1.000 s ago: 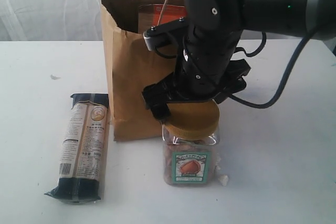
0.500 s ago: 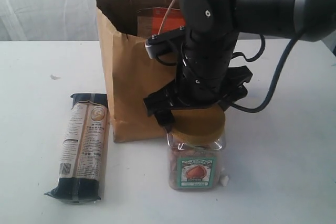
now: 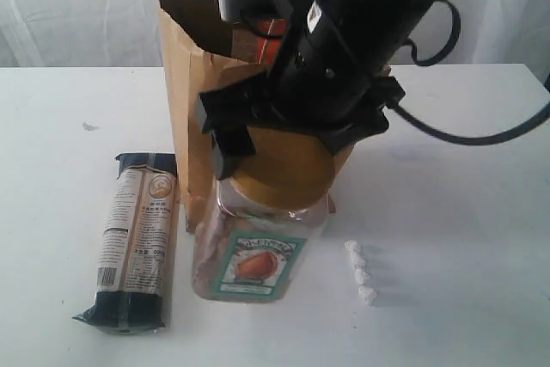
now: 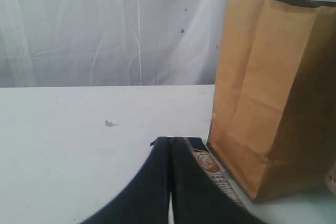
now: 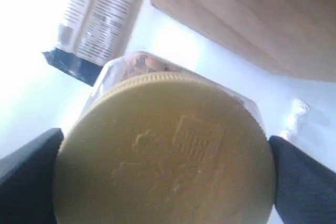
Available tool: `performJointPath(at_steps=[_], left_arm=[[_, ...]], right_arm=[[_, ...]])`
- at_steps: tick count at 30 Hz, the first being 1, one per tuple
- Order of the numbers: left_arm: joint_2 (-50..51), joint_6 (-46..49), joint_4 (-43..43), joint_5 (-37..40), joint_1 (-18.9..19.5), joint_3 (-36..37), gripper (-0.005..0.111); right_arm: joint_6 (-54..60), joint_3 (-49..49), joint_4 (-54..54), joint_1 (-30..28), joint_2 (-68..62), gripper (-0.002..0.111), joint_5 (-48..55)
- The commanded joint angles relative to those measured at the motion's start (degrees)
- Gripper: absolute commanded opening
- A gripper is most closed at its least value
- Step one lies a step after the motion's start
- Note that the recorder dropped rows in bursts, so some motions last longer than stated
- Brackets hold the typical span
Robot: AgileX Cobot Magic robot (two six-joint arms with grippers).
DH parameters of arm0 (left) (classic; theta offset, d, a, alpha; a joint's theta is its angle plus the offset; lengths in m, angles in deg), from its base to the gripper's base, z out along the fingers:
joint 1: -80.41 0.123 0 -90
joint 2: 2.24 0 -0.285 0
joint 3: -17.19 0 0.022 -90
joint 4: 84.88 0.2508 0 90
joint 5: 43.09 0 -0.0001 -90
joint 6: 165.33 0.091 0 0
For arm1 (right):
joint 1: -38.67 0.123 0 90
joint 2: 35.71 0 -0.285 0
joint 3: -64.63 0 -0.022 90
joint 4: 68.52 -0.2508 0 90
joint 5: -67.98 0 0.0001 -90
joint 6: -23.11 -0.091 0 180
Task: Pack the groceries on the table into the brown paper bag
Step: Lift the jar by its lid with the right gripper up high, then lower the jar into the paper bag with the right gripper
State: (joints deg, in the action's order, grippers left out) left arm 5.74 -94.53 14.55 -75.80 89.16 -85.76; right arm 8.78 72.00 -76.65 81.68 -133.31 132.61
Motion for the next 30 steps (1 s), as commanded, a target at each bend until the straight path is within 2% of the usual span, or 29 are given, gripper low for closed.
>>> performJointPath(at_steps=[1,4,8,12,16,20,25,30], left_arm=[[-0.2,0.0,0.5,-0.2,0.0,0.2,0.0],[-0.2,0.0,0.5,-0.2,0.0,0.2,0.0],[-0.2,0.0,0.5,-0.2,0.0,0.2,0.0],[-0.2,0.0,0.5,-0.2,0.0,0.2,0.0],[-0.2,0.0,0.5,-0.2,0.0,0.2,0.0],[-0.2,0.0,0.5,-0.2,0.0,0.2,0.0],[-0.2,0.0,0.5,-0.2,0.0,0.2,0.0],[-0.2,0.0,0.5,-0.3,0.0,0.2,0.0]], right_arm=[[1.1,2.2,-3.8,-0.2,3.8,0.005,-0.6],[2.9,3.7,-8.7,-0.2,5.6,0.005,-1.5],[9.4,6.8,-20.9,-0.2,6.8,0.004,-7.6],[17.8,10.8,-28.4,-0.2,6.8,0.003,-21.7],[19.9,13.6,-22.3,-0.2,6.6,0.0,-37.5],[19.9,14.3,-14.2,-1.0,5.2,0.0,-47.6],[21.9,14.3,-9.9,-3.1,2.6,0.0,-49.9],[22.1,14.3,2.0,-3.7,0.5,0.0,-49.7]])
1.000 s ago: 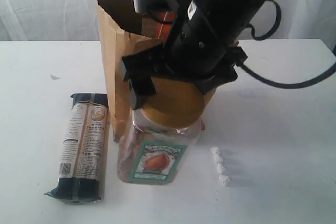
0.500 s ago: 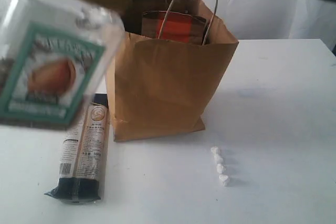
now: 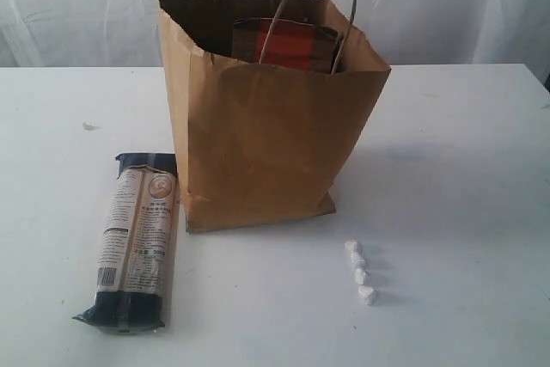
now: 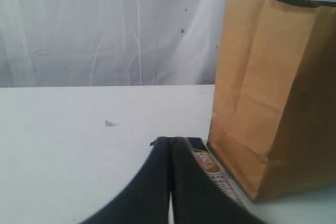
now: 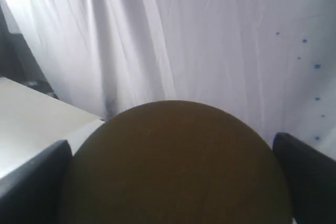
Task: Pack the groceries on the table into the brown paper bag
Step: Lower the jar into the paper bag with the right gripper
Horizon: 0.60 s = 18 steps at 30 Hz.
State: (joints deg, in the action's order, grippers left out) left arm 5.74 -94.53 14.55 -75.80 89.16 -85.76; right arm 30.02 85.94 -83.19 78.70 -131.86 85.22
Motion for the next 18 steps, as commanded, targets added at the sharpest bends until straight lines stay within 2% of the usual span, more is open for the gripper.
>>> performJointPath(at_steps=[1,8,18], left_arm=[[-0.2,0.0,0.5,-0.3,0.0,0.2,0.0],[-0.2,0.0,0.5,-0.1,0.0,0.2,0.0],[-0.2,0.0,0.5,-0.1,0.0,0.2,0.0]], right_arm=[[0.8,0.4,10.5,-0.7,-1.4,0.0,-2.5],[0.8,0.4,19.5,-0.7,-5.3,0.0,-3.0],[0.8,0.2,20.7,-0.7,-11.3,0.0,-2.0]])
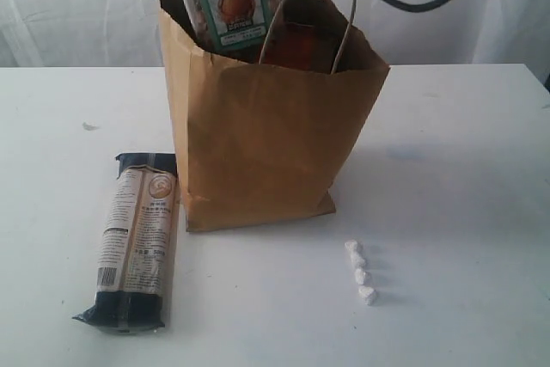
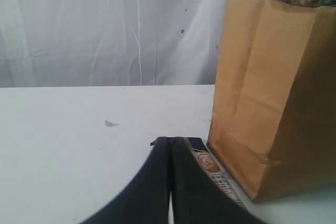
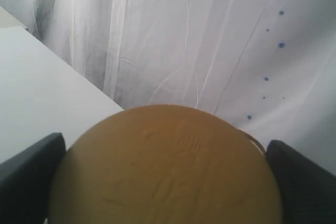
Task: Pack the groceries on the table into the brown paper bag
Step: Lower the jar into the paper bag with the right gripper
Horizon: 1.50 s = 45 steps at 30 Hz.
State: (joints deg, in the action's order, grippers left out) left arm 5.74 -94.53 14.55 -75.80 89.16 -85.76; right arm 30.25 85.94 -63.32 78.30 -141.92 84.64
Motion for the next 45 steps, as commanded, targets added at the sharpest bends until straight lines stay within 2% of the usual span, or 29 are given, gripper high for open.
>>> performJointPath(at_steps=[1,5,13,21,27,33,36,41,45], left_arm=[[-0.2,0.0,0.5,-0.1,0.0,0.2,0.0],[-0.2,0.0,0.5,-0.1,0.0,0.2,0.0],[-0.2,0.0,0.5,-0.1,0.0,0.2,0.0],[-0.2,0.0,0.5,-0.1,0.0,0.2,0.0],[-0.2,0.0,0.5,-0.1,0.0,0.2,0.0],[-0.2,0.0,0.5,-0.1,0.0,0.2,0.0],[-0.2,0.0,0.5,-0.1,0.0,0.2,0.0],[-0.2,0.0,0.5,-0.3,0.0,0.2,0.0],[-0.2,0.0,0.5,-0.3,0.0,0.2,0.0]], right_arm=[[0.5,0.2,0.8,-0.3,-1.9,0.0,-1.6],[0.0,0.2,-4.0,-0.3,-2.4,0.0,-1.7],[0.0,0.2,-4.3,-0.3,-4.9,0.001,-1.9],[0.4,0.2,-4.0,-0.3,-6.4,0.022,-1.9],[0.4,0.2,-1.7,-0.3,-6.4,0.032,-1.5],[0.4,0.2,-1.7,-0.3,-6.4,0.053,-1.3],[0.4,0.2,-2.0,-0.3,-6.4,0.061,-1.2],[0.3,0.2,-2.0,-0.3,-3.8,0.062,-1.2],[0.3,0.2,-1.9,-0.3,-2.9,0.062,7.2]])
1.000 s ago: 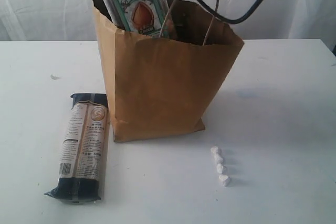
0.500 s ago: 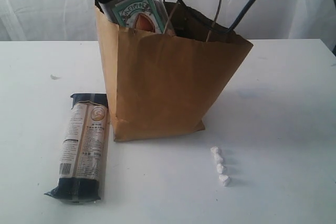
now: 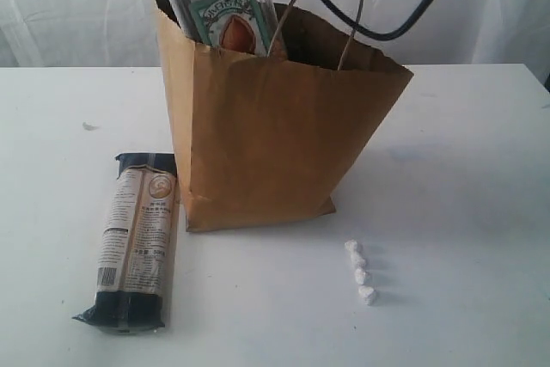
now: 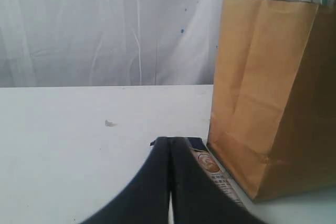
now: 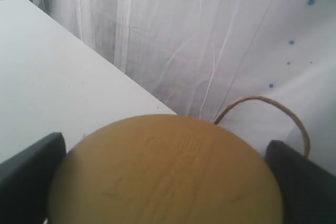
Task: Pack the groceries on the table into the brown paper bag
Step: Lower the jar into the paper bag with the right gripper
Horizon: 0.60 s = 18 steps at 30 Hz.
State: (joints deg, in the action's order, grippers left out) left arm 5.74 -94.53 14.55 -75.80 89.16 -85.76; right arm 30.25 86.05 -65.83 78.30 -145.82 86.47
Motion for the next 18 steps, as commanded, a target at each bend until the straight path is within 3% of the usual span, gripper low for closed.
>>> performJointPath(at_steps=[1,5,18], left_arm=[[-0.2,0.0,0.5,-0.3,0.0,0.2,0.0],[-0.2,0.0,0.5,-0.3,0.0,0.2,0.0],[-0.2,0.0,0.5,-0.3,0.0,0.2,0.0]], right_arm=[[0.3,0.1,0.7,-0.3,0.7,0.064,7.6],[0.3,0.1,0.8,-0.3,0.6,0.076,10.5],[0.3,0.1,0.1,-0.3,2.3,0.076,-0.4]])
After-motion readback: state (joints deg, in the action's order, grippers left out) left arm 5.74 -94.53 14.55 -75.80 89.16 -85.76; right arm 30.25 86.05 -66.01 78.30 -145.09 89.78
